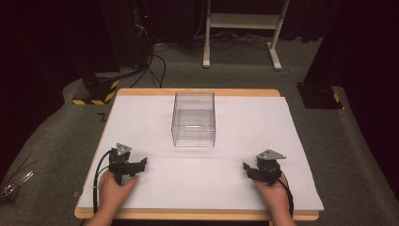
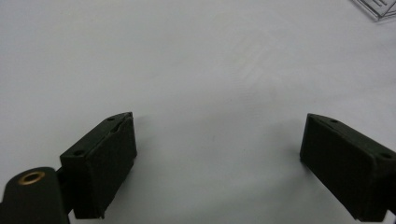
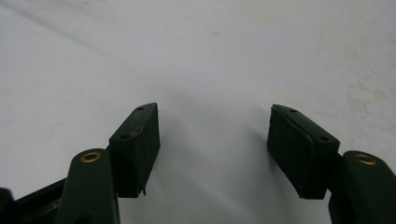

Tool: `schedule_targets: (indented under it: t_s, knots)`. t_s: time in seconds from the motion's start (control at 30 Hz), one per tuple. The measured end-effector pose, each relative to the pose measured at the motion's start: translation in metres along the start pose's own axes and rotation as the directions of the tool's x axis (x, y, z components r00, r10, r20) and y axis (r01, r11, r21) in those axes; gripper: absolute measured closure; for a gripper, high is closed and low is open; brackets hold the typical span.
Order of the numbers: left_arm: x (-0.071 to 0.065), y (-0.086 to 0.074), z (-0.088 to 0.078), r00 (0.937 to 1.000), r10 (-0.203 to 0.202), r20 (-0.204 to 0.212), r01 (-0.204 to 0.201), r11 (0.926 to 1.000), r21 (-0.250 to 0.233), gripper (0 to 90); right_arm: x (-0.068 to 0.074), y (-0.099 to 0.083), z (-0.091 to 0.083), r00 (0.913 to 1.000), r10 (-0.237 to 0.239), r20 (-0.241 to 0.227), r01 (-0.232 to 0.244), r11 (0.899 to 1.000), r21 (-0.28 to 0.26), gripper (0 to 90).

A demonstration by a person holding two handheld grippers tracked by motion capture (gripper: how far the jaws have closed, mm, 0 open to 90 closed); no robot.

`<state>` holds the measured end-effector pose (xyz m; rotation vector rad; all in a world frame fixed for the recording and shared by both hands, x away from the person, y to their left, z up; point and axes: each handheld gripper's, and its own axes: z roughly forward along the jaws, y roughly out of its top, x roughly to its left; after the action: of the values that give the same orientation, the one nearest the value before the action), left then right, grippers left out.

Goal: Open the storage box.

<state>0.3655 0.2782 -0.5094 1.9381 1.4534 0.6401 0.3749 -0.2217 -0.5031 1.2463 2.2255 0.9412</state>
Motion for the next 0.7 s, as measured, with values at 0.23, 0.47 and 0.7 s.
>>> schedule_targets:
  t_s: [0.23,0.47,0.7]
  knots:
    - [0.0005,0.0001,0.0001,1.0000,-0.003,0.004,0.003,1.0000,-0.001,11.1,0.0008,-0.0004,-0.0002,1.0000,-0.007,0.006,0.007,1.000,-0.004,34.5]
    - [-0.0001,0.0000,0.0001,1.0000,0.001,0.000,-0.001,1.0000,0.000,11.0,0.0004,-0.0003,-0.0002,1.0000,-0.002,0.002,0.002,1.000,-0.002,34.6]
    - [-0.0001,0.0000,0.0001,1.0000,0.002,-0.001,-0.002,1.0000,-0.001,11.0,0.0010,-0.0003,-0.0004,1.0000,-0.007,0.007,0.007,1.000,-0.004,34.6]
